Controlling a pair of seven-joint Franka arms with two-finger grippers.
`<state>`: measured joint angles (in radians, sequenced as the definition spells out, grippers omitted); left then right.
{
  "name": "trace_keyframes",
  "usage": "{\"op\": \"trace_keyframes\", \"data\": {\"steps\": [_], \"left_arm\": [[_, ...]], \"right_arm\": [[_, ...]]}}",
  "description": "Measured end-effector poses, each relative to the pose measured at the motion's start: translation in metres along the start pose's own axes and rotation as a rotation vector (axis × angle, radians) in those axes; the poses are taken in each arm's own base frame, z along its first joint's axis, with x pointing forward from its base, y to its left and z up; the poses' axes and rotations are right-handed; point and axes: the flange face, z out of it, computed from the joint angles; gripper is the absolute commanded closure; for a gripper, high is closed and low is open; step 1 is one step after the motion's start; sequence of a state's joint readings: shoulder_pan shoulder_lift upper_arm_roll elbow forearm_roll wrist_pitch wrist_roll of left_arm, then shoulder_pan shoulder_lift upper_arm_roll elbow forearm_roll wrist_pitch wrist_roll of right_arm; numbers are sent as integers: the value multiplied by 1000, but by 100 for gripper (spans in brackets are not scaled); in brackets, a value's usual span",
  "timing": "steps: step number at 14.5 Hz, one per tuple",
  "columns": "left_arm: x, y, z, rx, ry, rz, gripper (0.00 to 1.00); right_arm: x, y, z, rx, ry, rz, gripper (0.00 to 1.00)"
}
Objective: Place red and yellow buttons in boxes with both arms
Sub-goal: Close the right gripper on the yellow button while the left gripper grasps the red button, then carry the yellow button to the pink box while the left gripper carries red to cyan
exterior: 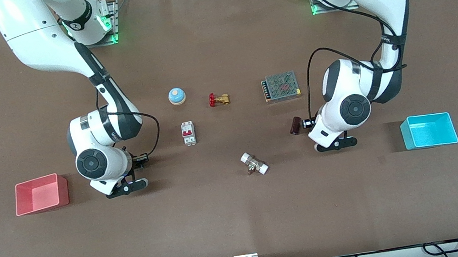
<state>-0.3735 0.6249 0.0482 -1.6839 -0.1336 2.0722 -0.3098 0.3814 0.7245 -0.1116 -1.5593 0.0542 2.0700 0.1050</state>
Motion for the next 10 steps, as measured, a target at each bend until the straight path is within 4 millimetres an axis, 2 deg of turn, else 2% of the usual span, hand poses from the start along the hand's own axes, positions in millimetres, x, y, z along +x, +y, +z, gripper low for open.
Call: {"op": "trace_keyframes", "data": {"steps": [4, 6, 8, 10], "left_arm": [[0, -1, 0, 1, 0, -4, 69], [2, -5, -3, 1, 3, -14, 72], [5, -13, -18, -2, 10, -28, 72], [9, -30, -50, -13, 18, -53, 73]], "right_arm": [[0, 1, -1, -1, -2, 3, 65], [0, 1, 0, -1, -2, 3, 65], [0, 4, 0, -3, -2, 8, 66], [2, 16, -4, -4, 7, 27, 66]]}}
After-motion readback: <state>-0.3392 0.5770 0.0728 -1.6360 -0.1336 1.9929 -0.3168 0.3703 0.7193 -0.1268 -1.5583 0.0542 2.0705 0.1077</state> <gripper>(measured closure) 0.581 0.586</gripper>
